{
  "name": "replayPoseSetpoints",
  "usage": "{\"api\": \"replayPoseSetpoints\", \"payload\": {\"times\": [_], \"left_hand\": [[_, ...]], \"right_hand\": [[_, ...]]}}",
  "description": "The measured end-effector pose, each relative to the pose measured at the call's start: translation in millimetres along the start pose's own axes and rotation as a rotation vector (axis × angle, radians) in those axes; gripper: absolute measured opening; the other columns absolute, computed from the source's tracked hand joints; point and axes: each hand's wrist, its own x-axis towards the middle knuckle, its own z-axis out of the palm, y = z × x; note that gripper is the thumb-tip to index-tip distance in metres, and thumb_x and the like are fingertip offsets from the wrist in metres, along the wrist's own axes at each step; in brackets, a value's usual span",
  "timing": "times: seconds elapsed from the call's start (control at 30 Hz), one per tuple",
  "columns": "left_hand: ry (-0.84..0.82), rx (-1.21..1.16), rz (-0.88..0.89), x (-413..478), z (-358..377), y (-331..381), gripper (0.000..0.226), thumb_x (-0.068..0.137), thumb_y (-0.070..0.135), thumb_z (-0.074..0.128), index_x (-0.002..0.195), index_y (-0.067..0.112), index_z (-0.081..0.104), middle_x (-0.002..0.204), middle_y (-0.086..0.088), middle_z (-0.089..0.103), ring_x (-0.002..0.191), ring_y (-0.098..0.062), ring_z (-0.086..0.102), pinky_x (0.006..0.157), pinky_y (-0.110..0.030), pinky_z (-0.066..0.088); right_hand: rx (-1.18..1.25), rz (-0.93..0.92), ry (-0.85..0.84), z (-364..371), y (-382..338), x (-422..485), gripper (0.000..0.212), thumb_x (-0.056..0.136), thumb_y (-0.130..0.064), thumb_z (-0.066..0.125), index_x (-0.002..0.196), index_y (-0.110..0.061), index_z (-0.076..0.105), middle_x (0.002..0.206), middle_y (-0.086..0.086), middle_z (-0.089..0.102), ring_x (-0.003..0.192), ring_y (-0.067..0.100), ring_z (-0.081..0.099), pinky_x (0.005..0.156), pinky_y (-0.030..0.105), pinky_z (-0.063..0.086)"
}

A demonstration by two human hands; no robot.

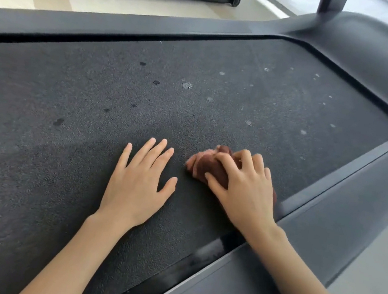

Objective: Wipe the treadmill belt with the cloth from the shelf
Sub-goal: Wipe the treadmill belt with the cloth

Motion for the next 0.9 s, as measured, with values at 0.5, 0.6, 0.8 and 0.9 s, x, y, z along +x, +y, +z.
{"api": "replayPoseSetpoints", "payload": {"times": [0.5,0.6,0.8,0.9], "left_hand": [[-0.015,0.018,-0.003,-2,-2,-1,0.064,0.090,0.051,0.025,0.140,0.017,0.045,0.150,0.001,0.037,0.141,-0.016,0.027,0.114,-0.048,0.021],[-0.011,0.024,0.001,-3,-2,0,0.064,0.090,0.050,0.026,0.140,0.016,0.047,0.149,0.000,0.038,0.140,-0.017,0.029,0.113,-0.049,0.023],[-0.013,0.025,0.018,-2,-1,-2,0.063,0.090,0.049,0.029,0.138,0.015,0.049,0.148,-0.002,0.041,0.139,-0.020,0.033,0.112,-0.050,0.025],[-0.012,0.025,0.013,-2,-1,-2,0.063,0.090,0.049,0.028,0.139,0.015,0.048,0.148,-0.001,0.040,0.139,-0.019,0.032,0.112,-0.049,0.025]], "right_hand": [[-0.139,0.316,-0.122,12,41,53,0.043,0.089,-0.052,0.050,0.120,-0.023,0.056,0.117,0.014,0.052,0.112,0.035,0.042,0.085,0.043,0.035],[-0.128,0.103,-0.003,13,26,38,0.042,0.087,-0.052,0.045,0.107,-0.021,0.063,0.100,0.014,0.057,0.095,0.035,0.051,0.072,0.042,0.039],[-0.035,-0.043,0.005,20,44,49,0.048,0.085,-0.059,0.044,0.111,-0.024,0.064,0.097,0.009,0.059,0.090,0.035,0.054,0.068,0.040,0.046],[-0.049,0.145,-0.076,28,63,84,0.045,0.089,-0.055,0.050,0.120,-0.023,0.058,0.114,0.012,0.054,0.108,0.036,0.046,0.082,0.044,0.042]]}}
